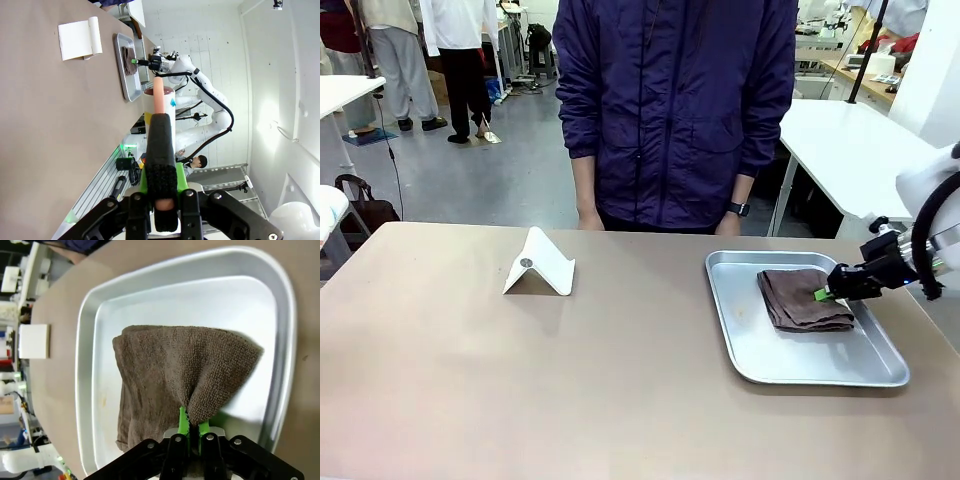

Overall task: Clean the surface of the table.
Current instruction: Clean the area not pointed to by the person.

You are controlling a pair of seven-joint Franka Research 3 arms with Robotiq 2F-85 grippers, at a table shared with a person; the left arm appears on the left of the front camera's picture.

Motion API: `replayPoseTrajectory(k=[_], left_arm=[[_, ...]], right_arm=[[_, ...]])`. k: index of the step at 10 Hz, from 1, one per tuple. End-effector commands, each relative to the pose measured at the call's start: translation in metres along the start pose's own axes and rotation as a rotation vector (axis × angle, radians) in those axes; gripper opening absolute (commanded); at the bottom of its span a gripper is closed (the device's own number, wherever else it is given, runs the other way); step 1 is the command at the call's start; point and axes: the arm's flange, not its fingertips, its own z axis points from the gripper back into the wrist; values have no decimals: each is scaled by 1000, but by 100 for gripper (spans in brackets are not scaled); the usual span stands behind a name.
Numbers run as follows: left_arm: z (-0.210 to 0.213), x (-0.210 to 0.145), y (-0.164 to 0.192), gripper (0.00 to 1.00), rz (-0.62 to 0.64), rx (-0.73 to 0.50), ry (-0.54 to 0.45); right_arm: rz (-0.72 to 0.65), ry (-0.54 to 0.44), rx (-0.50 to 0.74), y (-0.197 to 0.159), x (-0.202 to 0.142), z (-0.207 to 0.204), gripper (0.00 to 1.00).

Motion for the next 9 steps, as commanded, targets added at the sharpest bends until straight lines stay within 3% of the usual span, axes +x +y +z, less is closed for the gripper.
replayPoseTrajectory(k=[1, 5, 9], left_arm=[[4, -2, -7, 22, 11, -3, 4], [4, -2, -7, 22, 11, -3, 4], [4, -2, -7, 22, 11, -3, 4]], right_arm=[[15, -54, 52, 2, -8, 0, 3], [48, -22, 194, 13, -9, -2, 3], [154, 121, 184, 53, -14, -52, 3]])
